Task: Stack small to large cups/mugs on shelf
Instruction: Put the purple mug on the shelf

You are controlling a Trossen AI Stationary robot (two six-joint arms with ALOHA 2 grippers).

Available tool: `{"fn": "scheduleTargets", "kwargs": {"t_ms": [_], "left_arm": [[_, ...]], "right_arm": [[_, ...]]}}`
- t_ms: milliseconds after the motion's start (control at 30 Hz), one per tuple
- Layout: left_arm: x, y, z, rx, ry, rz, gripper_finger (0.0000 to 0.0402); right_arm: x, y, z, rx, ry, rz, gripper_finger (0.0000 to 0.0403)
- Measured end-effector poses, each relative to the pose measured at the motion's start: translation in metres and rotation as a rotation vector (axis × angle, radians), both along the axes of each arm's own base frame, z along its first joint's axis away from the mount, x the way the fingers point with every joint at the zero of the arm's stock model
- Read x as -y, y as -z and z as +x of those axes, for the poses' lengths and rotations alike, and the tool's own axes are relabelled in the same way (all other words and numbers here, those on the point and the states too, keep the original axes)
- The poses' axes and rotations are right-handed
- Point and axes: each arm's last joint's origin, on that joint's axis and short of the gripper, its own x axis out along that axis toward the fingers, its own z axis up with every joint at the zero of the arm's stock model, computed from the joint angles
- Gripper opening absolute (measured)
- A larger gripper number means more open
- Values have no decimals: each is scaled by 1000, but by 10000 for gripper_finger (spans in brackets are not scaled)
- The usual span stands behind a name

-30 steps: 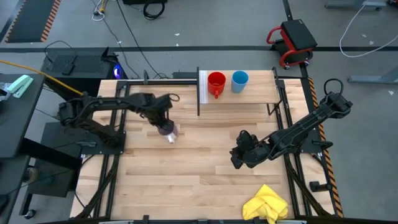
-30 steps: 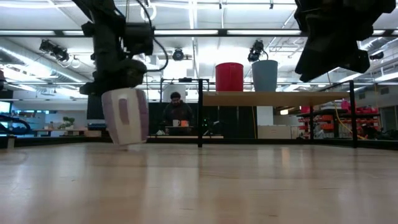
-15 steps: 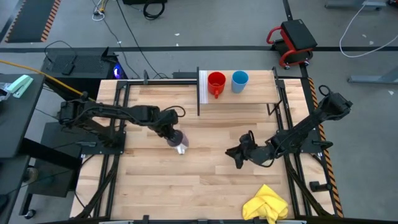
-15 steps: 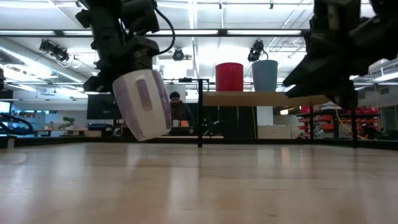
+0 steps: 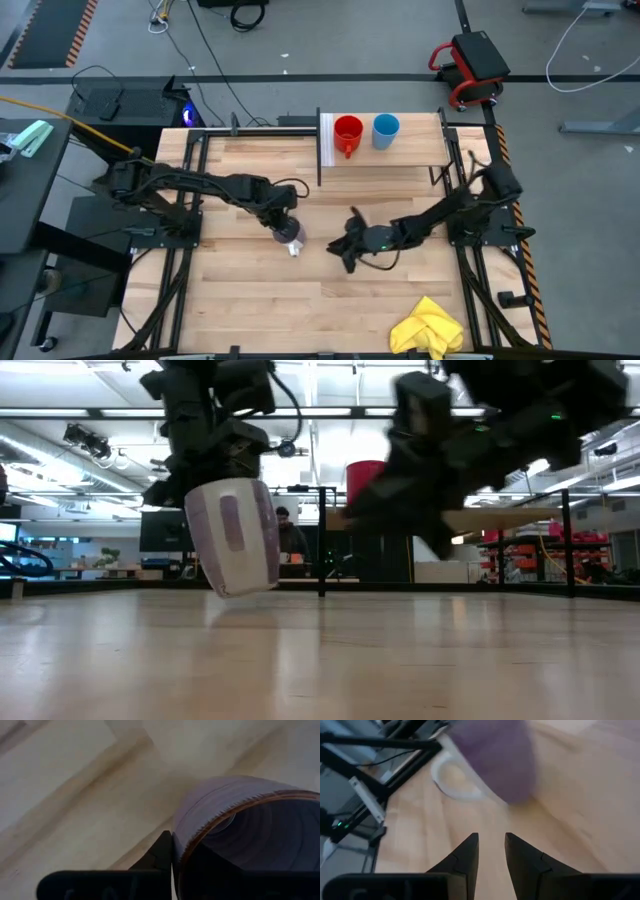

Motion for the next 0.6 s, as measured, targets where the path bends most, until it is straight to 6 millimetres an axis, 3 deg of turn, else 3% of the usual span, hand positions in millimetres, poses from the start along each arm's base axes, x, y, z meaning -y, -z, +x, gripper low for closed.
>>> {"fn": "scheduleTargets", "kwargs": {"t_ms": [200, 600], "left_arm": [[2, -6, 19, -58, 58, 20, 38], [6, -8, 42, -72, 142, 42, 41]], "right_arm": [[-8, -5, 30, 13, -50, -41, 103], [-9, -4, 33, -73, -58, -83, 103]]}}
